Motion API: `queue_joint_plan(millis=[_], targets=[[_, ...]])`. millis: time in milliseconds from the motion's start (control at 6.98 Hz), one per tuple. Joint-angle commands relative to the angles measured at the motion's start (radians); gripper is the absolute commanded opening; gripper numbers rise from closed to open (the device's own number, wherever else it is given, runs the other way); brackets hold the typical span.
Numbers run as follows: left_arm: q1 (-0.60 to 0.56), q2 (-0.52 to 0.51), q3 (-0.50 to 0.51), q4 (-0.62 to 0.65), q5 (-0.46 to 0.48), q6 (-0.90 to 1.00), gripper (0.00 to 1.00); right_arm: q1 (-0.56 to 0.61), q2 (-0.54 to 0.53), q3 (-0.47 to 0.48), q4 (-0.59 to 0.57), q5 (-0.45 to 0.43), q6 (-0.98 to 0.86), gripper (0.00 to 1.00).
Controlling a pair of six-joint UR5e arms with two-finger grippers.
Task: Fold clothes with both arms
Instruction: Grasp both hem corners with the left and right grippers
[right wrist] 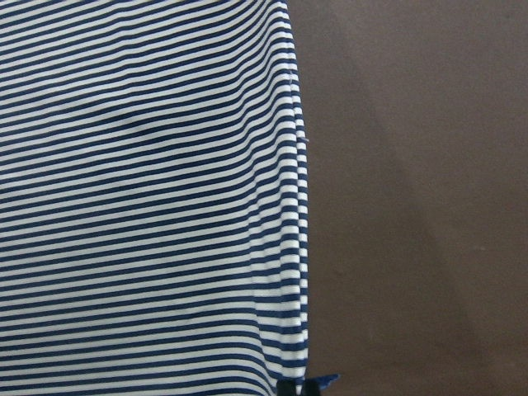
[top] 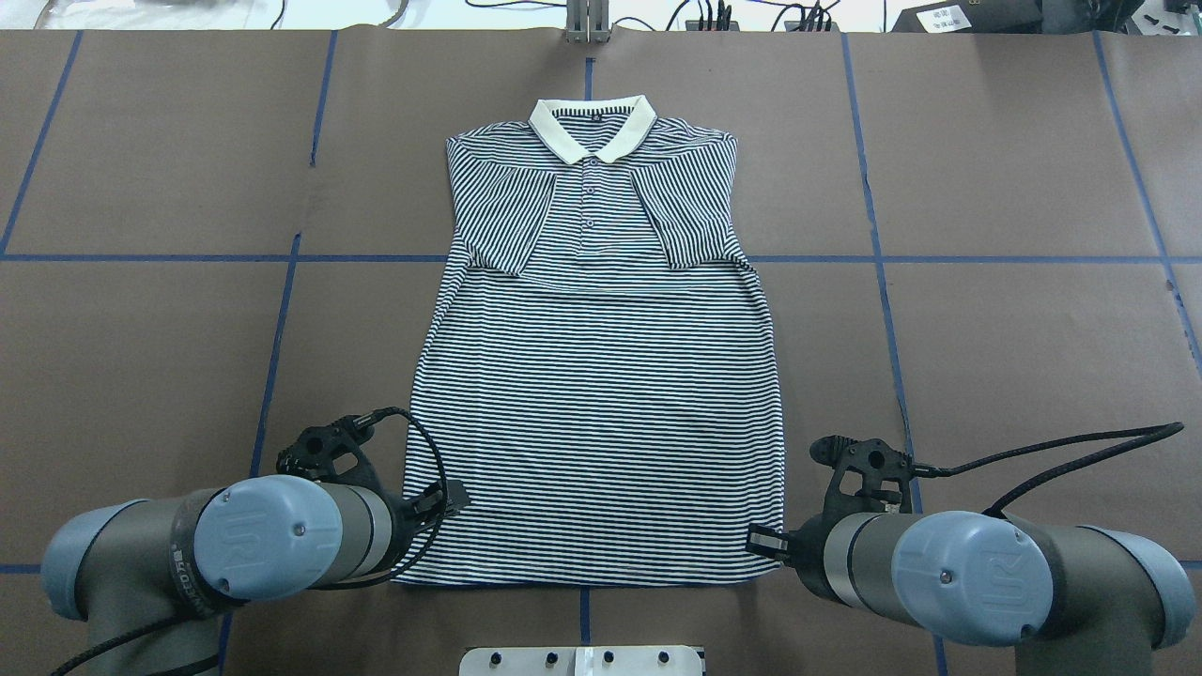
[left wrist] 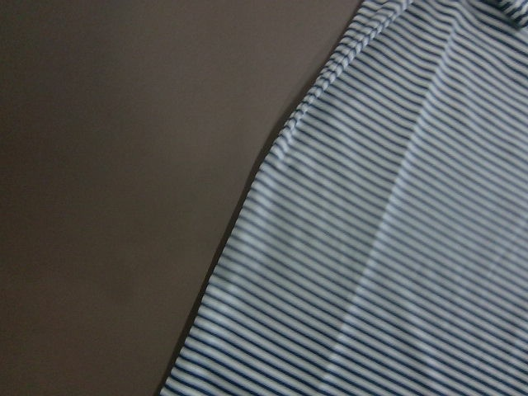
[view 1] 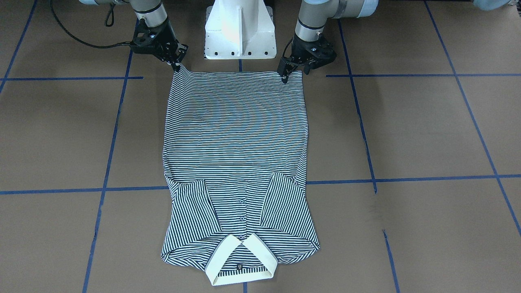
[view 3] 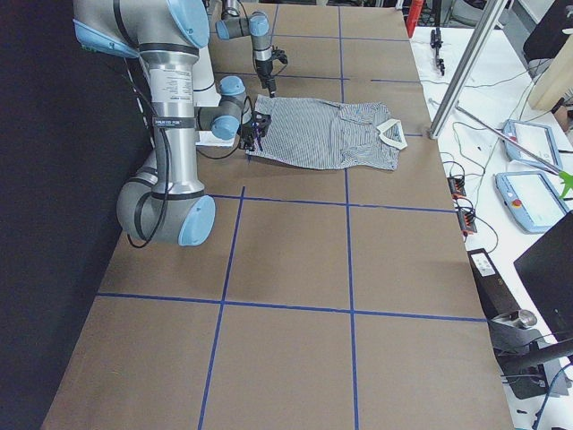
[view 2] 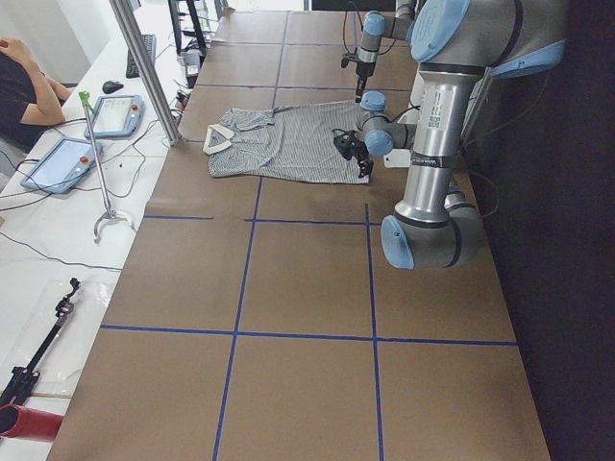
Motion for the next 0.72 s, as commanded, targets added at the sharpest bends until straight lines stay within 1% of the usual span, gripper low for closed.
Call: queue_joint_plan(millis=[0, 573], targets=[[0.022, 0.014, 0.001, 0.018, 0.014, -0.022, 0.98, 0.012, 0.000, 0.011, 0.000, 0.000, 0.000, 0.00], [0.059, 0.015, 0.009, 0.047, 0.014, -0.022, 0.97, 0.020, -0.002, 0.016, 0.000, 0.004, 0.000, 0.00]])
